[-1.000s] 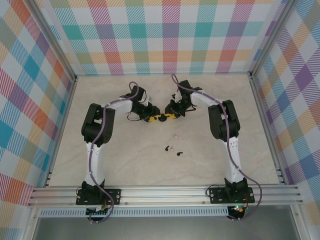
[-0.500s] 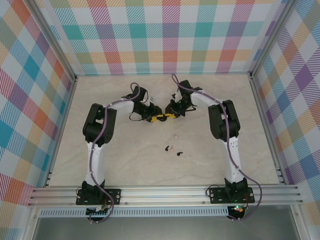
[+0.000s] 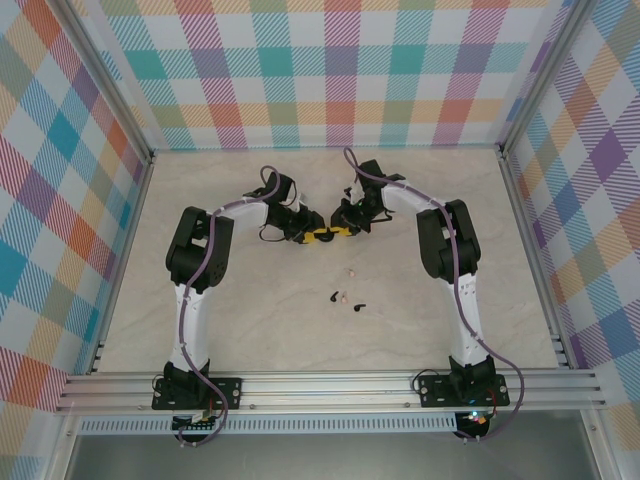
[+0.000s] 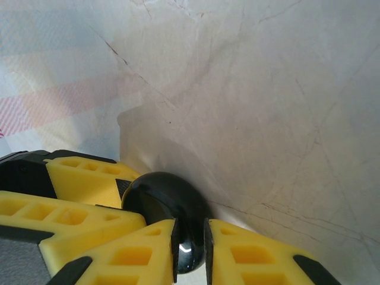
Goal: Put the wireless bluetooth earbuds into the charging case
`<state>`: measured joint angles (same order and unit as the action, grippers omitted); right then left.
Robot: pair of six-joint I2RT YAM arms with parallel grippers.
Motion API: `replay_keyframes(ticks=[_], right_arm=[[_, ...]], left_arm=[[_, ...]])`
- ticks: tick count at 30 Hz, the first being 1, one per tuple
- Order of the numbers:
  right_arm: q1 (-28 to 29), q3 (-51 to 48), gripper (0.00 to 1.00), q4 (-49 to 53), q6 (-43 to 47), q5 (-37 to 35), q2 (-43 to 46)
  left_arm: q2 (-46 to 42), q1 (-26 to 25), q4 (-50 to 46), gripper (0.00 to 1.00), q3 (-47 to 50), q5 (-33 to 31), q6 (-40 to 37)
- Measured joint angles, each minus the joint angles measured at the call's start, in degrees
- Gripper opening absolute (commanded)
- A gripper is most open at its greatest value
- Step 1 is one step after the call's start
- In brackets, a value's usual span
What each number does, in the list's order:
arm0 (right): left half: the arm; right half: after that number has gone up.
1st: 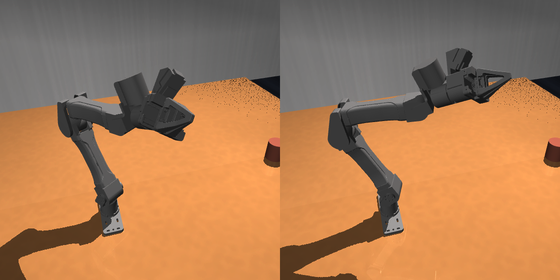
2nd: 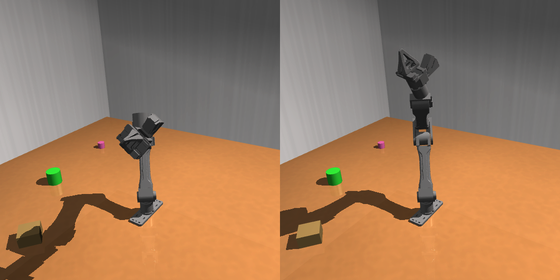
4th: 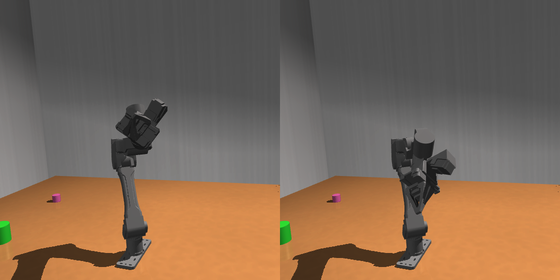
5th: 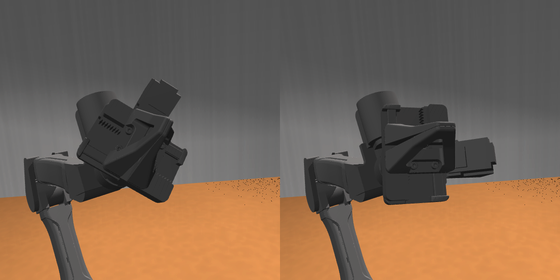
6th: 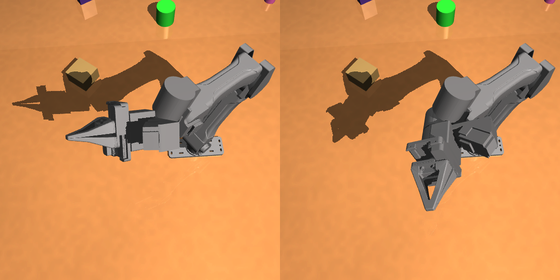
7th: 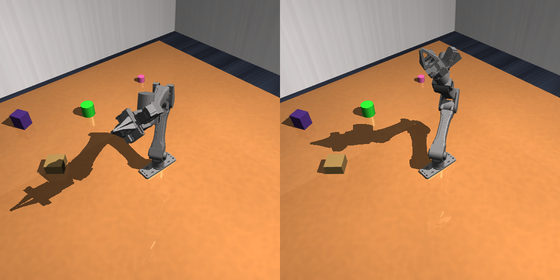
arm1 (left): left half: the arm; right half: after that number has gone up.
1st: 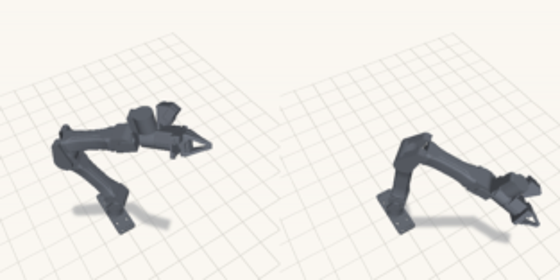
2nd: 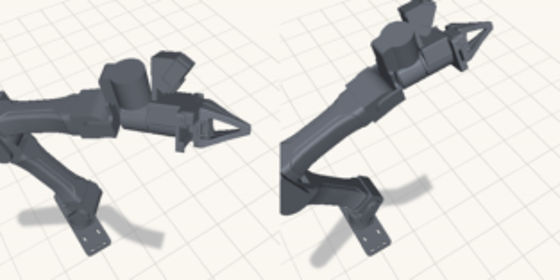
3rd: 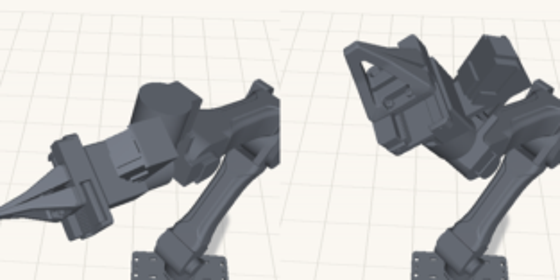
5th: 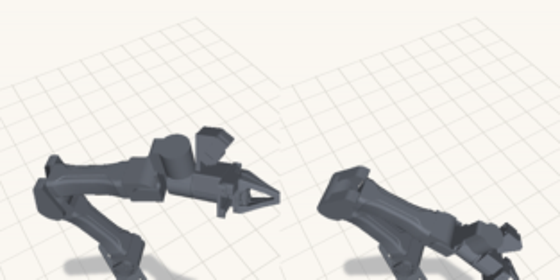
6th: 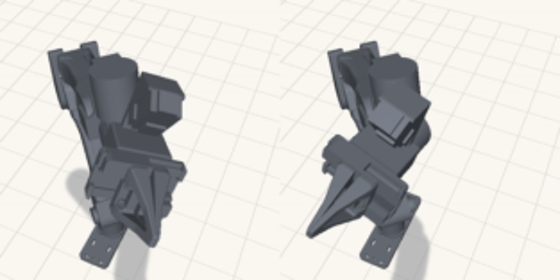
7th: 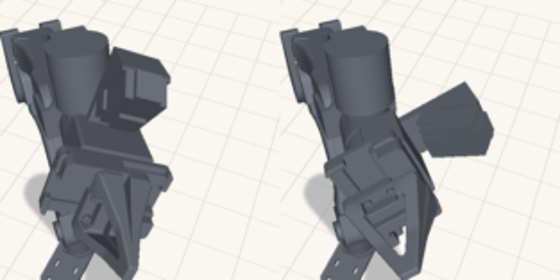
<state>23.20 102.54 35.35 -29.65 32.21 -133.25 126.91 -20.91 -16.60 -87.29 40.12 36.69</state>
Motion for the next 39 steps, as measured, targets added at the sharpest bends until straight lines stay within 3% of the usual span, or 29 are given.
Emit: replay_keyframes(ticks=[12, 31, 39], right_arm=[[-0.46, 0.0, 0.24, -0.02, 0.0, -0.04, 0.0], [-1.01, 0.0, 0.24, -0.5, -1.27, 0.0, 0.0], [-1.16, -0.17, 0.27, -0.83, -1.51, -0.17, 0.02]], left_arm=[[0.35, -0.02, 2.1, 0.29, 0.04, 0.66, 1.95], [0.46, 0.07, 13.79, 0.3, 4.02, 2.73, 11.26], [0.52, 0.04, 16.72, 0.21, 4.61, 2.25, 12.15]])
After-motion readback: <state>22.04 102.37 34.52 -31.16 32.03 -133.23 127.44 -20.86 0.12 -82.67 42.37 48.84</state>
